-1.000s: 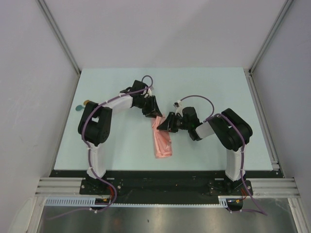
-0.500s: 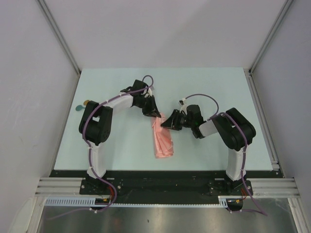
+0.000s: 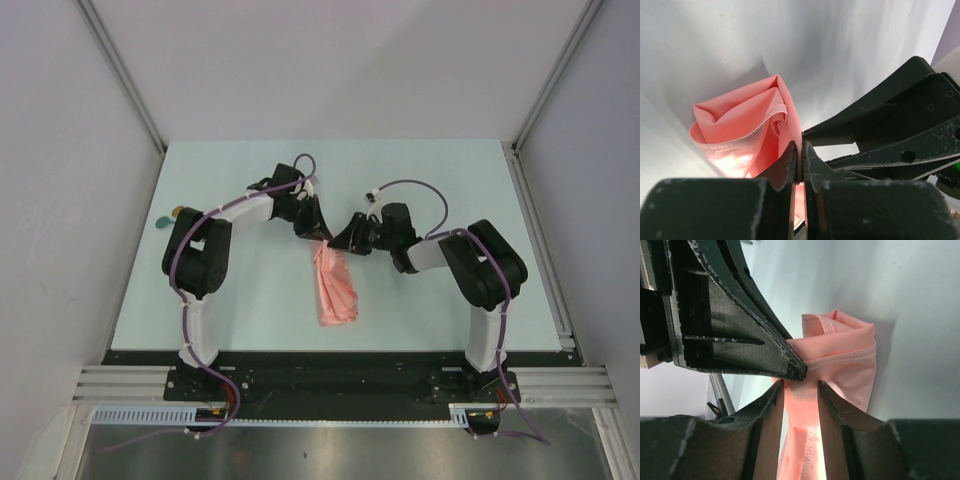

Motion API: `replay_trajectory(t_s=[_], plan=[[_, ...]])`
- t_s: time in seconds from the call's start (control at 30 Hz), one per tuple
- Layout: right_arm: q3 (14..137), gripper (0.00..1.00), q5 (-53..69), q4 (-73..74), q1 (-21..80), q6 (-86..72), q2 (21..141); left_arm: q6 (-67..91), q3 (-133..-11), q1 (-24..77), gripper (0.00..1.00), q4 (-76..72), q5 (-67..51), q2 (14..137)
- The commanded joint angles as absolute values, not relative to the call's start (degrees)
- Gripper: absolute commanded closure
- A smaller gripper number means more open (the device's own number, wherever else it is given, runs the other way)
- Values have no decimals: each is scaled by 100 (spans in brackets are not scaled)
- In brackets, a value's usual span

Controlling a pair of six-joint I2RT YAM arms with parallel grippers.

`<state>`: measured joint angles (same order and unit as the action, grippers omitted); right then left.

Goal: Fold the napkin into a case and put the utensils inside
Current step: Stuff the top corner of the smaller-rectangle-folded napkin into the folded napkin.

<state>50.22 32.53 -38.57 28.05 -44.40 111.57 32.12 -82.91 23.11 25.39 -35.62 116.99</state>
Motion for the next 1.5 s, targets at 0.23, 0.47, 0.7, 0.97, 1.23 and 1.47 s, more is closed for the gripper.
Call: replay_trajectory(t_s=[0.23, 0.47, 0.7, 0.97, 1.23, 1.47], plan=[[5318, 86, 3296, -3946, 2883, -4350, 11285, 3305, -8358, 2276, 89, 2320, -3832, 11663], [5195, 94, 3252, -3859, 2839, -4342, 11171, 3182, -8227, 2171, 53, 2452, -3577, 11339], [5168, 92, 3261, -3885, 2821, -4377, 11145, 3120, -7884, 2074, 60, 2496, -3498, 11057], [5124, 89, 3243, -3823, 2795, -4351, 11004, 3164, -7682, 1995, 85, 2347, -3498, 10977], [5273, 93, 3217, -3657, 2786, -4412, 10881, 3173, -7734, 2004, 97, 2311, -3595, 11039], [5308, 82, 3225, -3489, 2733, -4280, 10837, 3173, -7813, 1995, 99, 2329, -3665, 11101]])
